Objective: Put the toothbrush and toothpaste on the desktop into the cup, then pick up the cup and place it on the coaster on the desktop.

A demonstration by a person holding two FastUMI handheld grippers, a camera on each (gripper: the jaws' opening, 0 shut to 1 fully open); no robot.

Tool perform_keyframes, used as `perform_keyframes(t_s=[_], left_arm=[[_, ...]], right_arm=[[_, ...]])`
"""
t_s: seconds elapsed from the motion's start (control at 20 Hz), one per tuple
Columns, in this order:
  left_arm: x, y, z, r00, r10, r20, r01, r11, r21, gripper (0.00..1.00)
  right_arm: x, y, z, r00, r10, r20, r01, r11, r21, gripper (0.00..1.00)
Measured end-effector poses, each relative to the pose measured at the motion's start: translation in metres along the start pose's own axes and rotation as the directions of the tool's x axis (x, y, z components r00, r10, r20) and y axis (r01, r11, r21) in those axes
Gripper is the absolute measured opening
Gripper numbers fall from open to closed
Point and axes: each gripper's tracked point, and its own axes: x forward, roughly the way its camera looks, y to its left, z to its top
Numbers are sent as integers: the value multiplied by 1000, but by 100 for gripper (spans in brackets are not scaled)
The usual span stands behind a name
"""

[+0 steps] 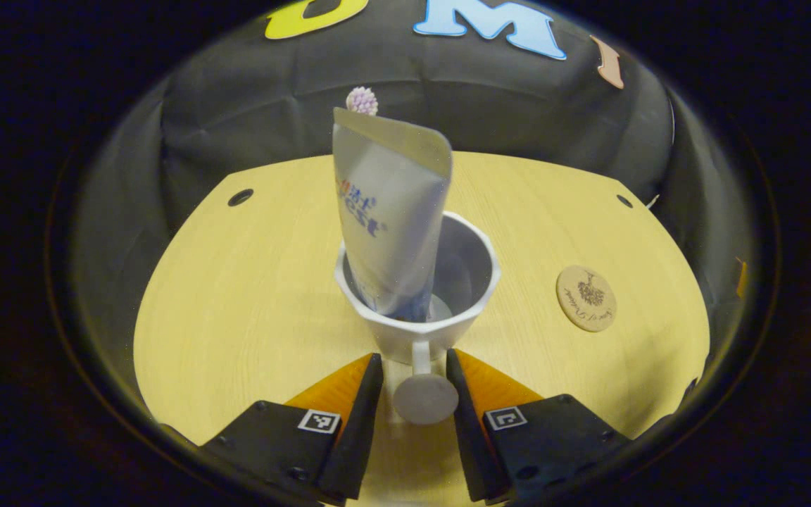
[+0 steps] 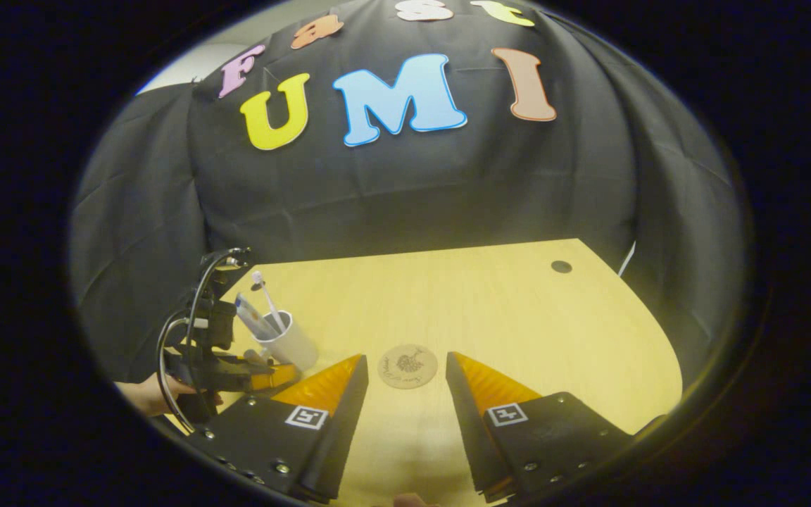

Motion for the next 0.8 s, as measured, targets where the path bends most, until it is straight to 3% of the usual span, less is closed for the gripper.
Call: perform_keyframes(t_s=[0.05, 0.1, 0.2, 0.25, 0.35, 0.4, 0.45, 0.55, 0.65, 0.8], left_arm=[[0, -1, 0, 1000, -1, 0, 1, 1000, 0, 65], [1, -1, -1, 1000, 3, -2, -3, 1000, 1, 53], [2, -2, -1, 1000, 5, -3, -5, 1000, 7, 41], [1, -2, -2, 1000, 5, -5, -5, 1000, 14, 41], [0, -1, -1, 1000, 12, -3, -12, 1000, 12, 31], [0, 0, -1, 1000, 17, 5, -17, 1000, 10, 37], [2, -1, 0, 1000, 23, 11, -23, 1000, 0, 32], [2, -1, 2, 999, 27, 41, -28, 999, 16, 32], [3, -4, 2, 998, 26, 59, -27, 999, 17, 22], [-2, -12, 4, 997, 5, 71, -7, 1000, 17, 22]], right_arm=[[1, -1, -2, 1000, 0, -7, 0, 1000, 4, 67], [3, -2, -3, 1000, 1, -12, -1, 1000, 10, 67], [4, -3, -5, 1000, 3, -21, -3, 1000, 23, 67], [5, -3, -7, 1000, 4, -26, -3, 1000, 31, 67], [5, -2, -9, 999, 7, -34, -5, 999, 42, 67], [4, -2, -9, 999, 4, -36, -2, 999, 43, 67], [5, -3, -11, 999, 2, -41, -1, 999, 44, 67], [6, -6, -12, 999, -2, -47, 4, 999, 46, 67], [4, -9, -13, 999, -7, -54, 9, 999, 52, 67], [5, -14, -10, 998, -14, -55, 18, 998, 62, 67]])
